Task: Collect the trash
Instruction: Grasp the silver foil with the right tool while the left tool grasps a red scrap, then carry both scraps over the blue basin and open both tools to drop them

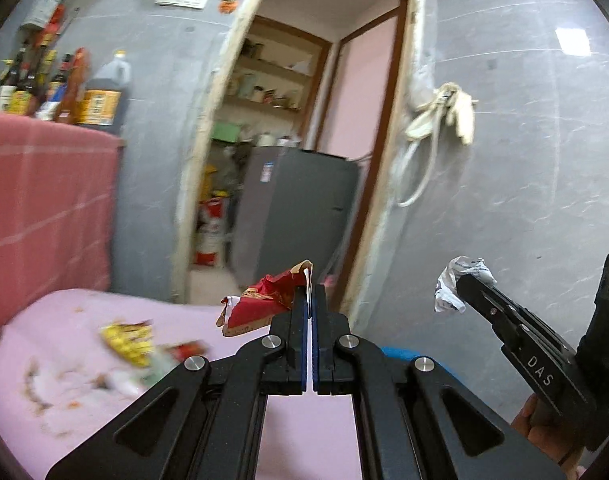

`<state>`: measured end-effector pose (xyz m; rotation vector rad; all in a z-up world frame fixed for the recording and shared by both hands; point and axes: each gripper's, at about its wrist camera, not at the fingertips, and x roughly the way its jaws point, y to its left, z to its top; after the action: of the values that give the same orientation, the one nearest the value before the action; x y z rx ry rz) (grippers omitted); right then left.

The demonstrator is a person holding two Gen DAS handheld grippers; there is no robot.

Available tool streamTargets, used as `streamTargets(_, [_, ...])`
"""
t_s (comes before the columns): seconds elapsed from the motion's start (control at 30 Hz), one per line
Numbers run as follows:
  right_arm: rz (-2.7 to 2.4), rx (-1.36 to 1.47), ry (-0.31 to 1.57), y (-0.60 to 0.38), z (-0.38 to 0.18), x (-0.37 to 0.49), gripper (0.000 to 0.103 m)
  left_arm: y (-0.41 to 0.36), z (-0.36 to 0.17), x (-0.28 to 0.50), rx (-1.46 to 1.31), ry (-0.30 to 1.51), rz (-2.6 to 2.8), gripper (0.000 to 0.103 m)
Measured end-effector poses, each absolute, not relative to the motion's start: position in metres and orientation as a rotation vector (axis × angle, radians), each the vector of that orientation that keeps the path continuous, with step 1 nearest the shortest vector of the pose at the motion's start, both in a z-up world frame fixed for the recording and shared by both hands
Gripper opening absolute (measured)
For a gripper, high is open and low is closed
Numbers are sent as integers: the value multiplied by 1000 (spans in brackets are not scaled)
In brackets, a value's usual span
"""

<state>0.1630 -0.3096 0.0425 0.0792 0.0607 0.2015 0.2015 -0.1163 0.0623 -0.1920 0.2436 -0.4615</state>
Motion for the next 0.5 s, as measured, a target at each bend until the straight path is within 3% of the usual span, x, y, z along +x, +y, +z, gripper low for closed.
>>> streamTargets(0.2, [39, 56, 66, -357, 40, 166, 8, -181, 68, 229, -199, 280, -603, 0])
streamTargets(0.5, [-133, 121, 219, -421, -4, 190, 9, -269, 42, 275, -170, 507, -740, 0])
